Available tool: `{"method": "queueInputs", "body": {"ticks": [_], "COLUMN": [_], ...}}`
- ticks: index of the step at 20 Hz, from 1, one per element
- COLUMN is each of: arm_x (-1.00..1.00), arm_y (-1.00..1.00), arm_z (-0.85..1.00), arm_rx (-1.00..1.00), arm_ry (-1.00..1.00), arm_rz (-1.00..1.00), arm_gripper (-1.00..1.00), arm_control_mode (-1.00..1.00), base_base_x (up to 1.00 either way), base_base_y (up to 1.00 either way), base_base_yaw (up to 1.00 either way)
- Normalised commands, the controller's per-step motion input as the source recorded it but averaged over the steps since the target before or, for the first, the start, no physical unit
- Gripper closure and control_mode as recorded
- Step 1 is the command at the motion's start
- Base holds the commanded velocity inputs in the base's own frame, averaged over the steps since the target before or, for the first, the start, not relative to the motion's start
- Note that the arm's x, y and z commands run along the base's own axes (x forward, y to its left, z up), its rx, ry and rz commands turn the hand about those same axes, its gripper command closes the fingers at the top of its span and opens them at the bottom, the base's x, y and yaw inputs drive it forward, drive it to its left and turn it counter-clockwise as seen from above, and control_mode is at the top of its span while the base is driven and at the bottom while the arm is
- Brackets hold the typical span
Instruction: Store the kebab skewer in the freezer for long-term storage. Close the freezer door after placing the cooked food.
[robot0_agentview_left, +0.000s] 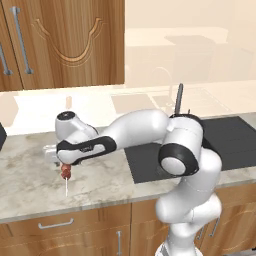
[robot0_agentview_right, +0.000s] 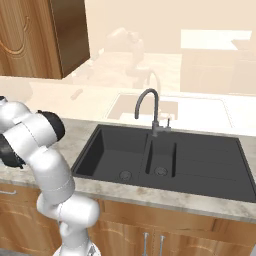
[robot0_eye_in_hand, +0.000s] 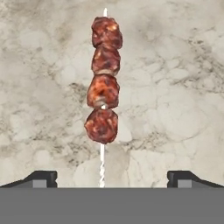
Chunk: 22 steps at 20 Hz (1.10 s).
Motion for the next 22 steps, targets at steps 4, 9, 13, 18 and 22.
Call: {"method": "queueInputs", "body": {"ticks": [4, 9, 13, 18, 22], "arm_x": [0.29, 0.34, 0.27, 0.13, 0.02], "arm_y": [0.22, 0.18, 0.04, 0.00, 0.00], "arm_z": [-0.27, -0.15, -0.13, -0.24, -0.38], "arm_rx": [-0.03, -0.07, -0.07, -0.04, -0.01], "arm_ry": [0.01, 0.03, 0.01, 0.02, 0.02], "arm_rz": [0.00, 0.00, -0.01, 0.00, 0.00], "arm_gripper": [-1.00, -1.00, -1.00, -1.00, -1.00], "arm_control_mode": [-1.00, -1.00, -1.00, -1.00, -1.00], "base_base_x": [0.00, 0.00, 0.00, 0.00, 0.00], "base_base_y": [0.00, 0.00, 0.00, 0.00, 0.00], "base_base_yaw": [0.00, 0.00, 0.00, 0.00, 0.00]}}
